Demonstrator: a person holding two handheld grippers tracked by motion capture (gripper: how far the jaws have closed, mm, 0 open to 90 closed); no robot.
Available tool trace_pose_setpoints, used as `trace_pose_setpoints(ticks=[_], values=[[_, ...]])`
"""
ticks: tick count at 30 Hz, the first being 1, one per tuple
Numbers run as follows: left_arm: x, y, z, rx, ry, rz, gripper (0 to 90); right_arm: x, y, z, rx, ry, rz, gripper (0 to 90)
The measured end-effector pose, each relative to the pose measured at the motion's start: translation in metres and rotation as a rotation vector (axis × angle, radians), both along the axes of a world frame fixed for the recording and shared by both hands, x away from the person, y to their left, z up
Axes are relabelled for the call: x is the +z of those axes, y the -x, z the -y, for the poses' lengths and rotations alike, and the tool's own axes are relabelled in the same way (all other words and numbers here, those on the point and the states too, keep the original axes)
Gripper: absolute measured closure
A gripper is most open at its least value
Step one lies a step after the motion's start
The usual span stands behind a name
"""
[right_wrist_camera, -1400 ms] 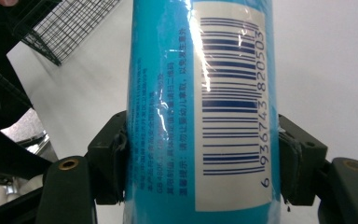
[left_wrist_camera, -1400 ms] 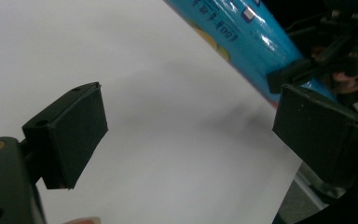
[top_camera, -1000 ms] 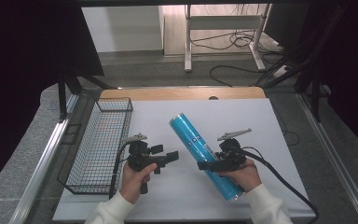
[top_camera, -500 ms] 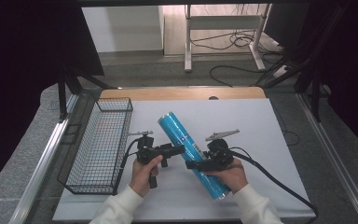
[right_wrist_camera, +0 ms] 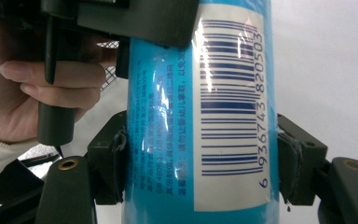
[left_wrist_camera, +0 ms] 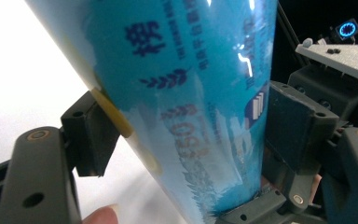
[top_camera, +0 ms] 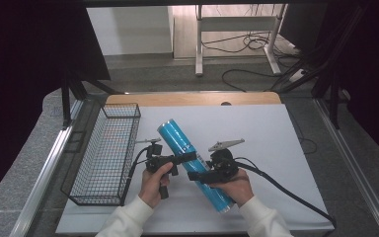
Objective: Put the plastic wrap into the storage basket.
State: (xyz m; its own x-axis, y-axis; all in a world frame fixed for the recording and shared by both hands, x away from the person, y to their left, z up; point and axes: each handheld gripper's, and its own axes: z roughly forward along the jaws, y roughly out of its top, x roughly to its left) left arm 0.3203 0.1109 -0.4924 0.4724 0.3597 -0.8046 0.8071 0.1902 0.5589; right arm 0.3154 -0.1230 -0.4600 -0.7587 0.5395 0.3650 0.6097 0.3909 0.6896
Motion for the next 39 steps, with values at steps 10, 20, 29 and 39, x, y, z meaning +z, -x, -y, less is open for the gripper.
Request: trace_pose_setpoints(ticks=[10,20,29,39], values=[[0.007,0.002,-0.005,-0.009,0.013,0.029,31.5,-0.003,0.001,-0.004,0.021,-0.024,-0.004,30.4],[0.011,0.004,-0.013,-0.011,0.026,0.044,32.1,0.015,0.005,0.004,0.036,-0.084,0.053,16.9],[0.019,0.008,-0.028,0.012,0.058,0.06,32.2,0.02,0.012,0.046,0.027,0.011,0.092,9.7],[0.031,0.015,-0.044,0.029,0.061,0.096,32.2,0.009,0.004,0.125,-0.185,0.142,0.134,10.3]])
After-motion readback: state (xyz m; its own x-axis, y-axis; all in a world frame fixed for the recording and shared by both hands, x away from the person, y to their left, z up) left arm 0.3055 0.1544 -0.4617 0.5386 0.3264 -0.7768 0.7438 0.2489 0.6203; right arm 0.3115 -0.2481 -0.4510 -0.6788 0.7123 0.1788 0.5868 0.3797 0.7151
